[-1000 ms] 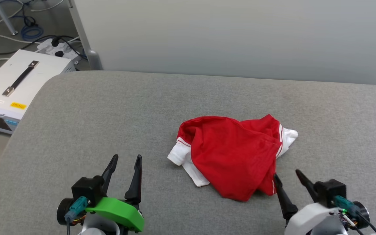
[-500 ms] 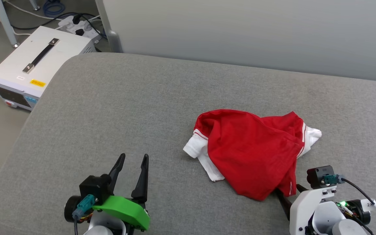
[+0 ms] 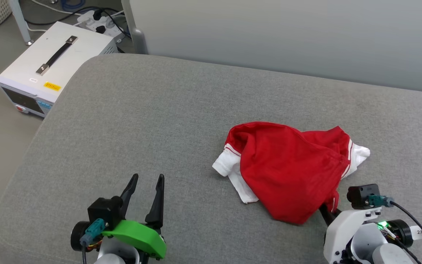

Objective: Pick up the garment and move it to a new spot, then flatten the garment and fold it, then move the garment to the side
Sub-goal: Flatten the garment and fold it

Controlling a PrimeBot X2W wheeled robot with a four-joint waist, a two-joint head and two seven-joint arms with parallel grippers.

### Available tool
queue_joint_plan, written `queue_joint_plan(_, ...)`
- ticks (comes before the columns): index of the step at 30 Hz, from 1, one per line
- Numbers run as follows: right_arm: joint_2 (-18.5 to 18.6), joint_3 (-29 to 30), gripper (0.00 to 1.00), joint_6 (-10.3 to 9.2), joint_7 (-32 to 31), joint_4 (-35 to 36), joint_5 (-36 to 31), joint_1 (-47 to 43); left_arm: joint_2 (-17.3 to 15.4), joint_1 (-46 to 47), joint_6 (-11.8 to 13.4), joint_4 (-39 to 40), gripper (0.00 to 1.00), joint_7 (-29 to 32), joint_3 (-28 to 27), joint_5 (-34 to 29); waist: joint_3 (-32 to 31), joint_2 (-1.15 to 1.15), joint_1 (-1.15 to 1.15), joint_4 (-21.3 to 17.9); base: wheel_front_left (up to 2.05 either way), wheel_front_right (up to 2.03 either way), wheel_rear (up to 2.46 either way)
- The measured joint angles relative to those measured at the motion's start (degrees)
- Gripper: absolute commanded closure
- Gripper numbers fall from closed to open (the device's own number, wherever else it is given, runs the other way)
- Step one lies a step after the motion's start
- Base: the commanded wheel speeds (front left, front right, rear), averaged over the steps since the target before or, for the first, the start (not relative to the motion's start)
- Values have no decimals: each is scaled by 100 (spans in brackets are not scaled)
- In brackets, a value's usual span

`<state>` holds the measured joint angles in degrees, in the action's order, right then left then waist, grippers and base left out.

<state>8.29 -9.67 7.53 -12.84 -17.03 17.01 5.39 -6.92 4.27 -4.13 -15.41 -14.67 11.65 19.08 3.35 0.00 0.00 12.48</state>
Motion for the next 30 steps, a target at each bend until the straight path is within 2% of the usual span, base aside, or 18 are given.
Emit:
queue_joint_plan(8, 166, 2, 100, 0, 157, 1071, 676, -236, 31, -90, -69, -56, 0, 0, -75, -107, -321, 0, 0, -221, 0, 0, 0)
queue_joint_plan(13, 343, 199, 100, 0, -105, 1929, 954, -226, 68, -103, -107, -76, 0, 0, -43, -183, -499, 0, 0, -294, 0, 0, 0)
queue_joint_plan(17, 389, 439, 100, 0, -544, 2274, 996, 179, 99, -103, -126, -69, 0, 0, -10, -204, -514, 0, 0, -238, 0, 0, 0)
queue_joint_plan(22, 385, 849, 100, 0, -1239, 2182, 915, 1132, 151, -89, -172, -70, 0, 0, 51, -204, -372, 0, 0, -79, 0, 0, 0)
queue_joint_plan(30, 545, 1288, 100, -1, -2106, 1024, 254, 2727, 275, 147, -220, -86, 0, 0, 160, -205, 73, 0, 0, 369, 0, 0, 0)
